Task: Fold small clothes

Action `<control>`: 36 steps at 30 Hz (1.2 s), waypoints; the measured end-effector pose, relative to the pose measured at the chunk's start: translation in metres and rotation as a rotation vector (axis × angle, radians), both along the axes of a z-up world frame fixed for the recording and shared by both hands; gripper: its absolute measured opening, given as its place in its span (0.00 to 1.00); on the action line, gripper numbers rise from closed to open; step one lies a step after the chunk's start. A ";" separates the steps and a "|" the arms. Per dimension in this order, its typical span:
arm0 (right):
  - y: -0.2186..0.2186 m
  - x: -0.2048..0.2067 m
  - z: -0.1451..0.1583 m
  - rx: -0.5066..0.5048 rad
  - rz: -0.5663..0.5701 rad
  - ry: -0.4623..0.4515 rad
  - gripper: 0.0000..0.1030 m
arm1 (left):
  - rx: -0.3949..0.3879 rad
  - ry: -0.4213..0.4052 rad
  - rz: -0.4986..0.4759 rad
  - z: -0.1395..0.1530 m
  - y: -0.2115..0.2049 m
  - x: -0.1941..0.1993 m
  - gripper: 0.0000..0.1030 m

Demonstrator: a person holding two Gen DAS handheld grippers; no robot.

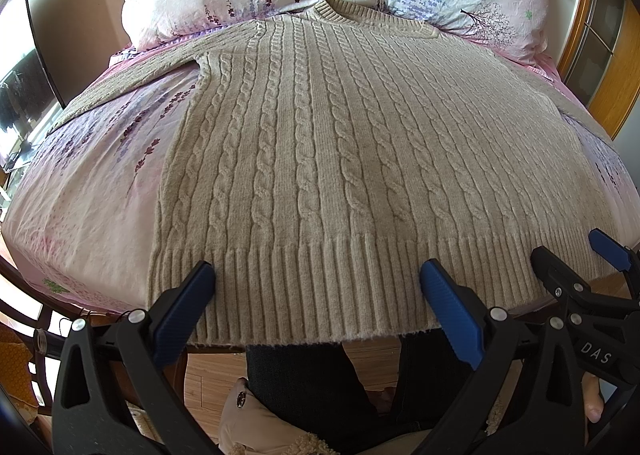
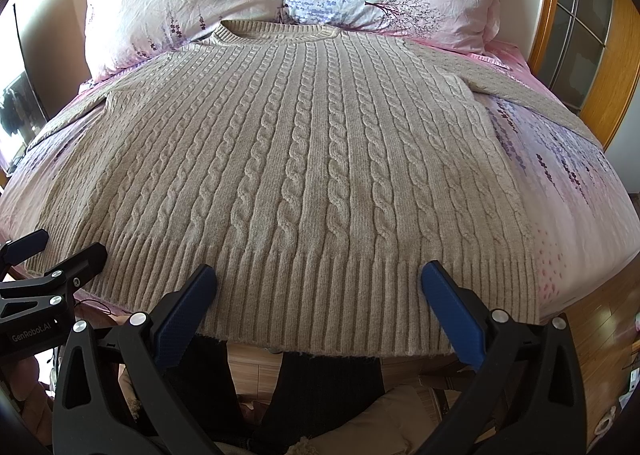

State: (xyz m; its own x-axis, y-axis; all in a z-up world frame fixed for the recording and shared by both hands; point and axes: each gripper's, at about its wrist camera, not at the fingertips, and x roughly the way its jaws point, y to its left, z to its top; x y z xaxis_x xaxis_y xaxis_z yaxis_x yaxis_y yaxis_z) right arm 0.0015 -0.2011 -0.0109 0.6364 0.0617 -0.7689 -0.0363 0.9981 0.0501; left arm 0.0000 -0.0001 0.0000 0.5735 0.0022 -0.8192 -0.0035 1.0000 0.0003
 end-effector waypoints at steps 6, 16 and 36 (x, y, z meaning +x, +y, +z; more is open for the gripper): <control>0.000 0.000 0.000 0.000 0.000 0.000 0.99 | 0.000 0.000 0.000 0.000 0.000 0.000 0.98; -0.002 0.001 0.002 -0.005 0.012 0.016 0.99 | 0.001 0.015 -0.005 0.001 0.000 0.001 0.98; -0.181 0.106 0.043 0.222 -0.264 -0.088 0.98 | -0.052 -0.207 -0.089 0.051 0.020 0.064 0.98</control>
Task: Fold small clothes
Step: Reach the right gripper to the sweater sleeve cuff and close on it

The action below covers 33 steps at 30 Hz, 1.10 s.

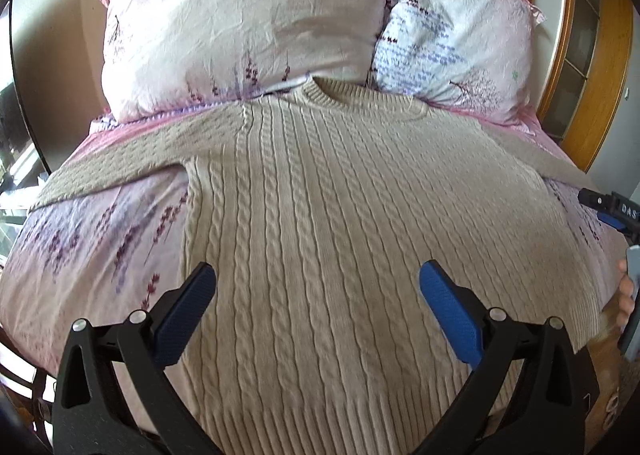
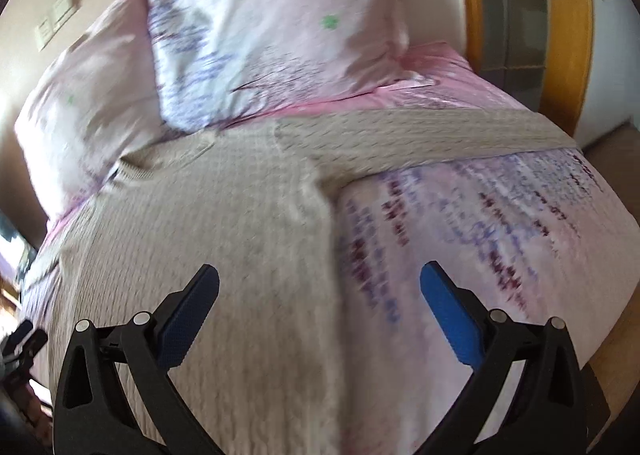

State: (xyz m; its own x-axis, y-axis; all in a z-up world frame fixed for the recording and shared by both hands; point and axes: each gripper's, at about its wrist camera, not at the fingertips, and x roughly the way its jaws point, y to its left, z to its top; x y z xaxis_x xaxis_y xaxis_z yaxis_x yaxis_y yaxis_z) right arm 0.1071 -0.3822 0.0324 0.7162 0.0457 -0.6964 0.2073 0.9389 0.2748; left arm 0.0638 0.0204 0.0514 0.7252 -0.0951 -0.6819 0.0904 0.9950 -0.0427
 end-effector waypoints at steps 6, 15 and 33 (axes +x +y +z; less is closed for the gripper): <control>-0.121 0.055 -0.018 0.244 -0.340 0.076 0.72 | -0.003 -0.002 -0.054 0.002 -0.001 0.038 0.98; -0.187 0.076 -0.059 0.463 -0.577 0.121 0.49 | -0.034 -0.060 -0.092 0.011 0.008 0.071 0.98; -0.196 0.086 -0.065 0.391 -0.599 0.038 0.08 | -0.138 -0.042 -0.089 -0.003 0.020 0.105 0.98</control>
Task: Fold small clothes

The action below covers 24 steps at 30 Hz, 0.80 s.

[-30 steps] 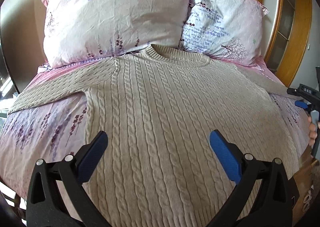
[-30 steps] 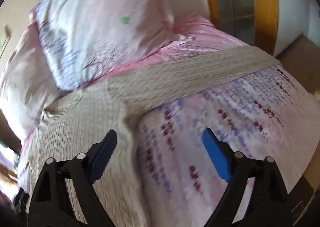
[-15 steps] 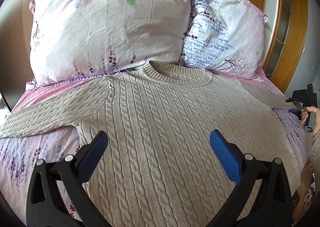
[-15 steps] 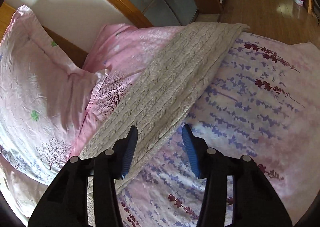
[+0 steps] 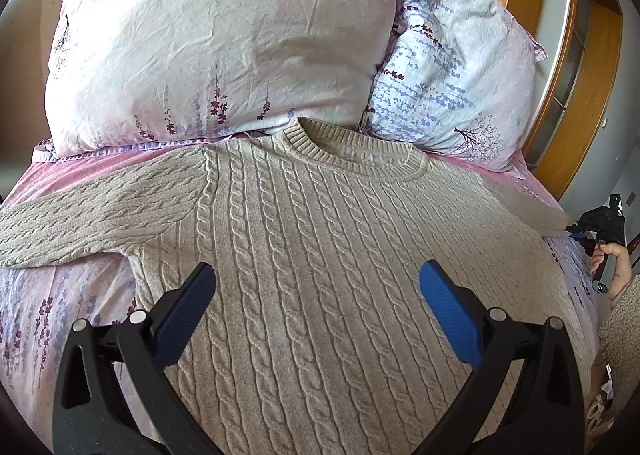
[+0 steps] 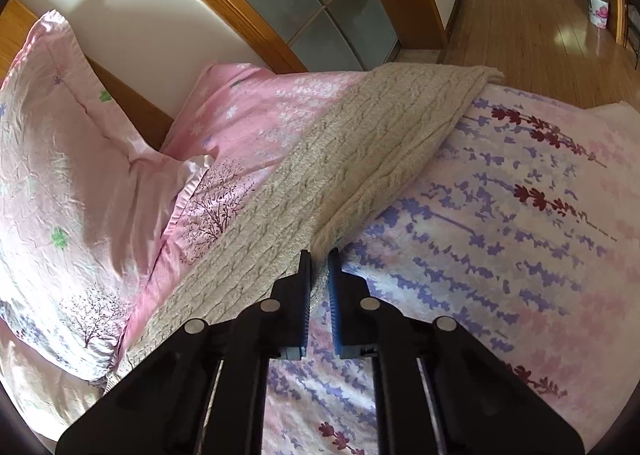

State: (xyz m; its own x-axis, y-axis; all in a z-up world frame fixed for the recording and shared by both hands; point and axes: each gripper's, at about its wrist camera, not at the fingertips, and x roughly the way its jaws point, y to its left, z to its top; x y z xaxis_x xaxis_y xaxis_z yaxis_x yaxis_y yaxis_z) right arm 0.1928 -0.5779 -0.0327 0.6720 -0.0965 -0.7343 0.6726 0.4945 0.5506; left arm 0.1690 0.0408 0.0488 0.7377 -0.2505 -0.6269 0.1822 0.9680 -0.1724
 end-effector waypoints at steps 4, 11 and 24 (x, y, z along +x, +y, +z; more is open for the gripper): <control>0.020 0.003 0.032 -0.138 0.042 -0.065 0.08 | 0.002 -0.010 0.001 -0.001 0.003 -0.001 0.98; 0.110 0.020 0.096 -0.263 0.327 -0.292 0.07 | -0.027 -0.025 0.016 0.001 0.012 -0.003 0.98; 0.270 0.060 0.024 -0.065 0.835 -0.093 0.15 | -0.114 -0.019 -0.007 0.000 0.021 -0.008 0.98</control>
